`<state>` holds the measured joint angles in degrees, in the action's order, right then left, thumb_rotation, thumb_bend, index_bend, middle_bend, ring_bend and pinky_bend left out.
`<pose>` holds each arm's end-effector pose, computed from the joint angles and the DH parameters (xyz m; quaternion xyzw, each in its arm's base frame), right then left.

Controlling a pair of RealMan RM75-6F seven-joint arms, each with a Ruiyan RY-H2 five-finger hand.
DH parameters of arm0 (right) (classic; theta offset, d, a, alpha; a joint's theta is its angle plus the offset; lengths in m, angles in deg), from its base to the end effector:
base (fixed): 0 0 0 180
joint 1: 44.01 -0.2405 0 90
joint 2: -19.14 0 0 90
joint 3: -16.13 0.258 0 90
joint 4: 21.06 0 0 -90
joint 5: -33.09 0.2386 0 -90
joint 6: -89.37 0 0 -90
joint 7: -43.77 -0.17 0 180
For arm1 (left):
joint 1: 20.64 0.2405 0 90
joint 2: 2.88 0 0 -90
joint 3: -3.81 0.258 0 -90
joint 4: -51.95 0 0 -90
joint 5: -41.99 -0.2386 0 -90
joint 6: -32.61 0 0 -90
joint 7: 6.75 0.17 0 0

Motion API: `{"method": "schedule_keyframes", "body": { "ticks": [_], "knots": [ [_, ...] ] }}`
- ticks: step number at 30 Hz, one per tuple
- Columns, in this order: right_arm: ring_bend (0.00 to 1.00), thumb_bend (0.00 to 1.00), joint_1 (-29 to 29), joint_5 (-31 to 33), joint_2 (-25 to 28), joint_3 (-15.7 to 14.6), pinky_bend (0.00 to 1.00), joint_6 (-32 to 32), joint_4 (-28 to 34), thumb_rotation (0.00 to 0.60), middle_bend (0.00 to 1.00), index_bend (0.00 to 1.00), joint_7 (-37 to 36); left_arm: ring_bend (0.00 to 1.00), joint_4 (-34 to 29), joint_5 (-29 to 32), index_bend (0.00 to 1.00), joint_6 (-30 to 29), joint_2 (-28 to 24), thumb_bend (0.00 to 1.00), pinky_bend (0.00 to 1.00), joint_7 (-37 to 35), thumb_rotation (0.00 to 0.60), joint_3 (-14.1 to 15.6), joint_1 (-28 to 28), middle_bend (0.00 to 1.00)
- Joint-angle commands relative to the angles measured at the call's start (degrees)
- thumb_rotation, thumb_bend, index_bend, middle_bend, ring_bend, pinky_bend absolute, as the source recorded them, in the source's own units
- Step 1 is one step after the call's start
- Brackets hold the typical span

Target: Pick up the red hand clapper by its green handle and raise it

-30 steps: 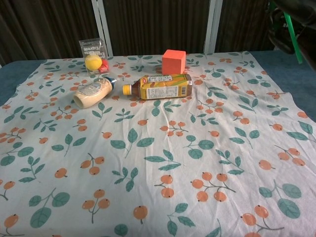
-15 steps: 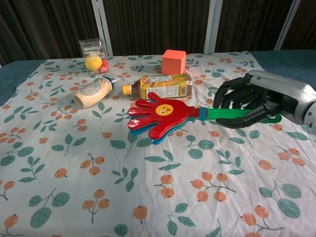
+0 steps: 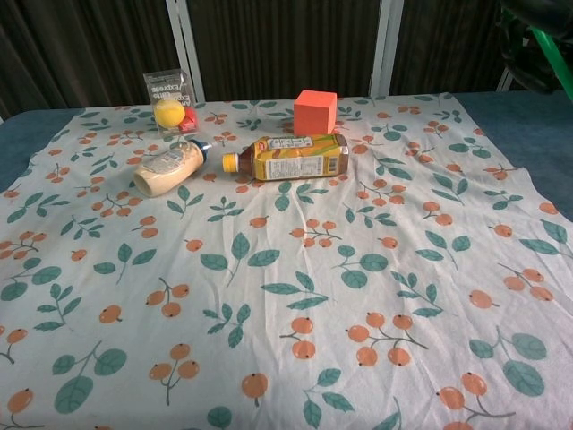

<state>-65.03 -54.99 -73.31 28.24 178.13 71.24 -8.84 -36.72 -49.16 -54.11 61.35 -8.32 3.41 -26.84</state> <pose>-0.1510 -0.2904 0.0285 0.2740 -0.5763 0.7646 0.0908 -0.3214 0.2073 0.1311 -0.6332 -0.3548 -0.3961 0.5623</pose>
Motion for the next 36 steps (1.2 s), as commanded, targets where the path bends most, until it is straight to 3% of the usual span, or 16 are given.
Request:
{"method": "schedule_keyframes", "body": {
  "ticks": [1, 4, 6, 8, 11, 16, 26, 28, 31, 33, 36],
  "knots": [
    [0.73, 0.48, -1.91, -4.98, -0.71, -1.36, 1.00, -4.29, -7.16, 0.600, 0.72, 0.80, 4.77, 0.00, 0.13, -0.17, 0.00, -0.16, 0.09, 0.40, 0.06, 0.05, 0.600, 0.04, 0.04, 0.00],
    [0.75, 0.48, -5.77, -2.96, 2.79, -3.93, 1.00, -16.56, -7.36, 0.600, 0.73, 0.82, 16.00, 0.00, 0.13, -0.07, 0.00, -0.07, 0.13, 0.40, 0.07, 0.15, 0.600, 0.06, 0.05, 0.00],
    [0.75, 0.48, -8.00, 2.09, 5.12, -4.45, 1.00, -25.42, -5.99, 0.600, 0.73, 0.82, 28.10, 0.00, 0.12, 0.12, 0.00, 0.11, 0.12, 0.40, 0.07, 0.16, 0.600, 0.03, 0.03, 0.00],
    [0.75, 0.48, -9.26, 8.79, 6.45, -4.34, 1.00, -31.32, -3.80, 0.600, 0.73, 0.82, 40.10, 0.00, 0.09, 0.29, 0.00, 0.21, 0.04, 0.40, 0.07, -0.01, 0.600, -0.03, 0.01, 0.00],
    [0.75, 0.48, -10.00, 16.30, 7.71, -3.44, 1.00, -33.91, 0.86, 0.600, 0.73, 0.83, 49.32, 0.00, -0.03, 0.27, 0.00, -0.02, -0.12, 0.40, 0.06, -0.32, 0.600, -0.05, 0.12, 0.00],
    [0.75, 0.48, -8.39, 15.22, 6.14, -2.18, 1.00, -28.45, 2.41, 0.600, 0.73, 0.83, 48.28, 0.00, 0.04, 0.19, 0.00, -0.05, -0.22, 0.40, 0.07, -0.66, 0.600, -0.03, 0.13, 0.00],
    [0.72, 0.48, -11.29, 20.76, 4.49, -1.90, 0.96, -32.17, -1.86, 0.600, 0.73, 0.80, 56.46, 0.00, -0.06, -0.05, 0.00, 0.19, -0.13, 0.40, 0.06, -0.28, 0.600, 0.06, -0.02, 0.00],
    [0.65, 0.48, -11.87, 20.98, 4.12, -1.96, 0.90, -32.69, -2.84, 0.600, 0.69, 0.69, 57.49, 0.00, -0.01, -0.01, 0.00, 0.28, -0.09, 0.40, 0.06, -0.25, 0.600, 0.05, -0.06, 0.00],
    [0.48, 0.45, -12.56, 21.21, 4.54, -2.44, 0.74, -33.87, -3.61, 0.600, 0.53, 0.42, 58.96, 0.00, 0.05, 0.18, 0.00, 0.54, -0.05, 0.40, 0.07, -0.25, 0.600, 0.01, -0.15, 0.00],
    [0.29, 0.38, -13.12, 21.94, 5.48, -2.86, 0.55, -35.08, -3.62, 0.600, 0.35, 0.17, 60.65, 0.00, 0.10, 0.28, 0.00, 0.68, -0.06, 0.40, 0.06, -0.30, 0.600, 0.00, -0.20, 0.00],
    [0.11, 0.28, -13.78, 24.00, 7.39, -3.39, 0.35, -36.52, -2.88, 0.600, 0.17, 0.01, 63.88, 0.00, 0.06, 0.16, 0.00, 0.61, -0.12, 0.40, 0.07, -0.48, 0.600, 0.01, -0.20, 0.00]
  ]
}}
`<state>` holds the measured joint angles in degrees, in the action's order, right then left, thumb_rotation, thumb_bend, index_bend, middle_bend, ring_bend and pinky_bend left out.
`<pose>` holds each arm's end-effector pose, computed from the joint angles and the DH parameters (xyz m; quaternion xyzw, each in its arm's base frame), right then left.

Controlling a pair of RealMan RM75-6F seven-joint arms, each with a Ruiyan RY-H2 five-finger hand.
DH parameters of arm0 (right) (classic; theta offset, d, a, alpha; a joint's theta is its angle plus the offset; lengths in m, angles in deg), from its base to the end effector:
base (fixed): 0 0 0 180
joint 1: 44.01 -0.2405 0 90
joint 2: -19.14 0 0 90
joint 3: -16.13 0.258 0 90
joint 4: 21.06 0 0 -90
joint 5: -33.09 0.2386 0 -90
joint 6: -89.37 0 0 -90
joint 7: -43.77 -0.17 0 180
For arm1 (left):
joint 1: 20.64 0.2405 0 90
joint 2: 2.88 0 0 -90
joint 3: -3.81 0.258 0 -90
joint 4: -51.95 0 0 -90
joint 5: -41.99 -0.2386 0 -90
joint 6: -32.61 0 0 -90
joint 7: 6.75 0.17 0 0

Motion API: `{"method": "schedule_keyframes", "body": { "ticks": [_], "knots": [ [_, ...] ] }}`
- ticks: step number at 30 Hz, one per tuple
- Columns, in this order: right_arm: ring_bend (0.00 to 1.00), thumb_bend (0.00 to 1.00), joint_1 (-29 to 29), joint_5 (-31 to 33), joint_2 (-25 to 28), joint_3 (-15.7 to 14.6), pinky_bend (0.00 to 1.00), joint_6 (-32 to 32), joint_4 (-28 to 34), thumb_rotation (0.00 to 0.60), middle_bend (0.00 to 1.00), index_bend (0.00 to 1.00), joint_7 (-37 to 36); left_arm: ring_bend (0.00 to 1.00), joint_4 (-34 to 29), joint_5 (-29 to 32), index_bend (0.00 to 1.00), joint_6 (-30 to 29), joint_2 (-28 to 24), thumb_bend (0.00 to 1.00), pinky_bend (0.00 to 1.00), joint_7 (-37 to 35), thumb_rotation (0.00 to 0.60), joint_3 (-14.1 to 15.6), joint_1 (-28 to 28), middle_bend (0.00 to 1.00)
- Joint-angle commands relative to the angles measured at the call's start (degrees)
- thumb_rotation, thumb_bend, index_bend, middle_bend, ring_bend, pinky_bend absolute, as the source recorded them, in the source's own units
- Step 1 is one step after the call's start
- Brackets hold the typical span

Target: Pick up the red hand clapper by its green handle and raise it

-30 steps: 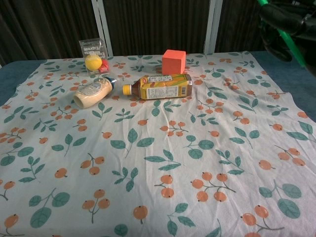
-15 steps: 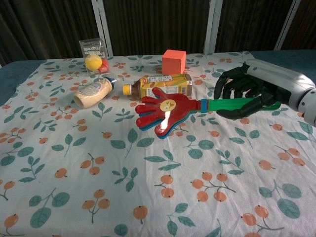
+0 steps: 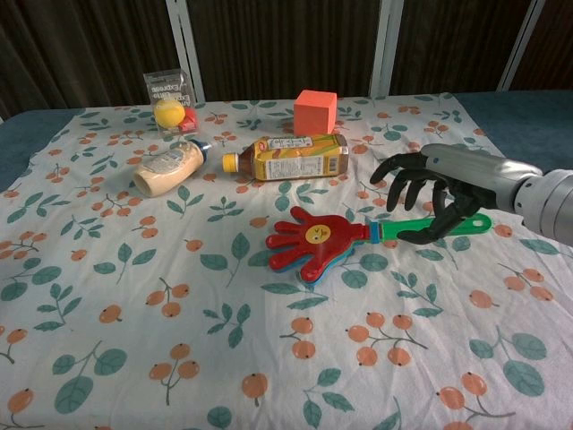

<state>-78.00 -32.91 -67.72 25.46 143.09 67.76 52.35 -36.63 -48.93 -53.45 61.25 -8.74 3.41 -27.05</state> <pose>-0.1800 -0.3365 -0.0547 0.6896 -0.4936 0.3789 0.3704 -0.3227 0.2086 0.1305 -0.6341 -0.3591 -0.3939 0.5601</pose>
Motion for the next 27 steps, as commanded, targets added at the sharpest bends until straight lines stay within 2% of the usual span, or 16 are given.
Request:
{"method": "schedule_keyframes", "body": {
  "ticks": [1, 3, 5, 9, 14, 17, 20, 22, 27],
  "knots": [
    [0.08, 0.27, -0.88, 2.50, 2.58, -0.77, 0.31, -1.57, 1.13, 0.600, 0.14, 0.00, 3.78, 0.00, -0.05, -0.11, 0.00, -0.08, -0.04, 0.40, 0.07, -0.09, 0.600, 0.04, 0.02, 0.00],
    [0.01, 0.22, -0.75, 3.77, 4.60, -1.09, 0.20, -0.93, 2.81, 0.600, 0.07, 0.00, 6.34, 0.00, -0.03, -0.19, 0.00, -0.09, -0.04, 0.40, 0.07, -0.10, 0.600, 0.09, 0.02, 0.00],
    [0.00, 0.21, 0.31, 4.25, 5.16, -0.31, 0.14, 2.82, 4.43, 0.600, 0.04, 0.00, 7.42, 0.00, -0.01, -0.17, 0.00, -0.05, -0.02, 0.40, 0.06, -0.03, 0.600, 0.09, 0.01, 0.00],
    [0.00, 0.20, 3.74, 0.40, 8.88, -1.64, 0.08, 9.30, 8.14, 0.600, 0.00, 0.00, 7.75, 0.00, -0.03, -0.30, 0.00, -0.40, 0.02, 0.40, 0.06, 0.09, 0.600, 0.13, 0.17, 0.00],
    [0.00, 0.20, 13.38, -12.72, 15.70, -8.70, 0.00, 24.35, 12.00, 0.600, 0.00, 0.00, 8.09, 0.00, 0.18, -1.19, 0.00, -1.64, 0.28, 0.40, 0.06, 0.57, 0.600, 0.23, 0.54, 0.00],
    [0.00, 0.20, 20.00, -19.30, 16.80, -12.56, 0.00, 34.20, 9.44, 0.600, 0.00, 0.00, 6.96, 0.00, 0.51, -2.07, 0.00, -2.27, 0.81, 0.40, 0.06, 1.51, 0.600, 0.34, 0.59, 0.00],
    [0.00, 0.20, 24.76, -22.26, 16.31, -14.25, 0.00, 40.47, 4.93, 0.600, 0.00, 0.00, 3.20, 0.00, 1.02, -3.27, 0.00, -3.03, 1.40, 0.40, 0.06, 2.22, 0.600, 0.65, 0.71, 0.00],
    [0.00, 0.20, 25.47, -23.70, 17.10, -14.84, 0.00, 40.96, 3.93, 0.600, 0.00, 0.00, 2.31, 0.00, 0.86, -3.58, 0.00, -3.00, 1.56, 0.40, 0.06, 2.71, 0.600, 0.91, 0.78, 0.00],
    [0.00, 0.20, 26.52, -23.95, 17.73, -13.02, 0.00, 42.13, 3.17, 0.600, 0.00, 0.00, -0.32, 0.00, 0.58, -4.30, 0.00, -3.43, 2.27, 0.40, 0.06, 4.78, 0.600, 1.00, 0.84, 0.00]
  ]
}}
